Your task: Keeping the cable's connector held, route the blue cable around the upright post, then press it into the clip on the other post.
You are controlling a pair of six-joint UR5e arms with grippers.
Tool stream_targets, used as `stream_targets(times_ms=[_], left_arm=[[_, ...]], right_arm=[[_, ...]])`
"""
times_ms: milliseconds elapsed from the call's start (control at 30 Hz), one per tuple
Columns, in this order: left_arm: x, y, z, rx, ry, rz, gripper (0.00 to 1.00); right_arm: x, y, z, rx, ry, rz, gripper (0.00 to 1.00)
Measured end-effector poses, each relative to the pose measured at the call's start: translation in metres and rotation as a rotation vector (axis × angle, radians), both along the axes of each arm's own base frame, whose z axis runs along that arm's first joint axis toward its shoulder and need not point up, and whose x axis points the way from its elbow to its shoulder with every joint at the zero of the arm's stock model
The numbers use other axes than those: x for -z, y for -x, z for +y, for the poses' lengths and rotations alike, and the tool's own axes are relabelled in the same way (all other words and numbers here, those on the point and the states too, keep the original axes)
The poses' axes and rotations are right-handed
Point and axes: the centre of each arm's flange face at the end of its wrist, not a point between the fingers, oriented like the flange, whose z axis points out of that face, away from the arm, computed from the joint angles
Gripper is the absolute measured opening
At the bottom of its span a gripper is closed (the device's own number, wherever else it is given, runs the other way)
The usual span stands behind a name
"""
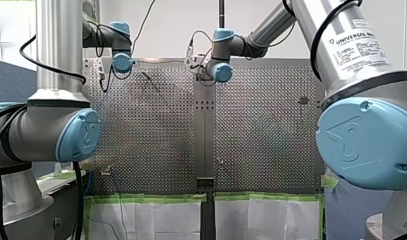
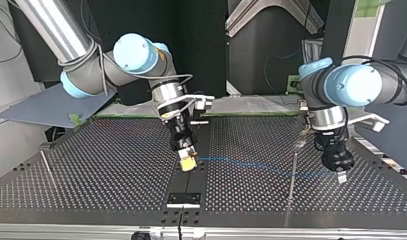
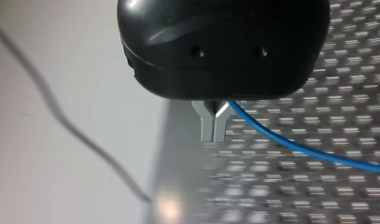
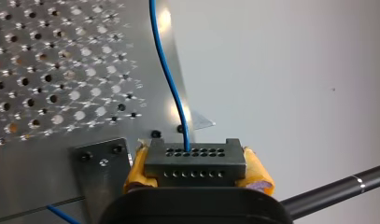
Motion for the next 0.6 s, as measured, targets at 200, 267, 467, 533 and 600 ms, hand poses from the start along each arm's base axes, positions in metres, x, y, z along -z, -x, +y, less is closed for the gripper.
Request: stream_targets(times_ms=[200,267,467,533,600], left_arm=[[0.028,-0.007,0.0,0.01,0.001,0.102,0.0],[0.035,-0.007,0.0,0.011,0.002,0.133,0.0],[0.063,-0.013,-0.004,0.032,-0.002,0.225,0.0],[0.069,-0.017,-0.006,0.039,-0.002,0.234,0.0],[0.074,-0.022,-0.007,0.049,-0.002,0.236,0.0]], right_arm=[[0.013,-0.002,-0.005,0.004,-0.009,0.014,0.0],[0.018,-0.004,-0.007,0.005,-0.013,0.02,0.0],[0.032,-0.007,-0.011,0.008,-0.023,0.036,0.0],[0.035,-0.007,-0.011,0.009,-0.024,0.039,0.0],[0.039,-0.008,-0.013,0.009,-0.025,0.043,0.0]])
